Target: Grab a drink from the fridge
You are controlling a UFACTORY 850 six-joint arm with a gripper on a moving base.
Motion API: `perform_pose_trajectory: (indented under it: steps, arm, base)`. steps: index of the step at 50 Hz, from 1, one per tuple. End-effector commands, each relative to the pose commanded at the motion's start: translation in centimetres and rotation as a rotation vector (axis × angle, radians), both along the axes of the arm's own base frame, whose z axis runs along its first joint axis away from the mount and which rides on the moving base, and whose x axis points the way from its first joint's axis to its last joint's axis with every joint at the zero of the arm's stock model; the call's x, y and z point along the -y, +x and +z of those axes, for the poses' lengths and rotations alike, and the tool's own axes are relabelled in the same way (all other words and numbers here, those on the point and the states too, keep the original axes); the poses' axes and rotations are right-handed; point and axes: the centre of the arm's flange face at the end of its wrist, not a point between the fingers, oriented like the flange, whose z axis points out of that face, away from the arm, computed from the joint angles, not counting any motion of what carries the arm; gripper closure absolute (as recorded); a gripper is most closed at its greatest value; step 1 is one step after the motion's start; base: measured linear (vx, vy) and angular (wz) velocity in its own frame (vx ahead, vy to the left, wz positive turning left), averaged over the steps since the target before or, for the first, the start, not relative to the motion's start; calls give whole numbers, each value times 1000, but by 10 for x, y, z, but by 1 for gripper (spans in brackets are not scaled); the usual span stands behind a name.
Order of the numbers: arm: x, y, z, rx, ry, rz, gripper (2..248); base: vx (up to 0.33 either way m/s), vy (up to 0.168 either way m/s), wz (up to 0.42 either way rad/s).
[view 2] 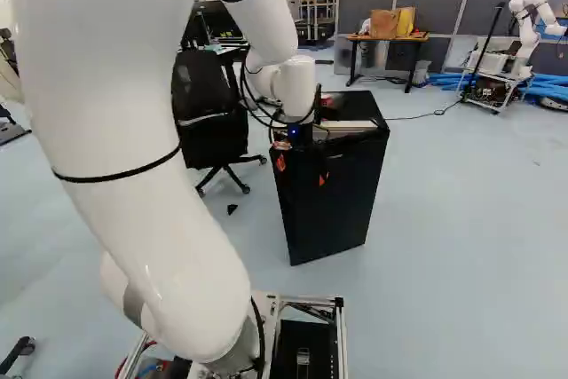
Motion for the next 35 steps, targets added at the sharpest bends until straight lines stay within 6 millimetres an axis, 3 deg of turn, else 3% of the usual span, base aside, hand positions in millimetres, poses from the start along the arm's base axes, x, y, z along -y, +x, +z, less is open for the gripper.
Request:
perform_pose_trajectory:
  steps: [35]
  arm:
    - [13,49,2,96,-58,36,3]
  base:
    - [0,0,0]
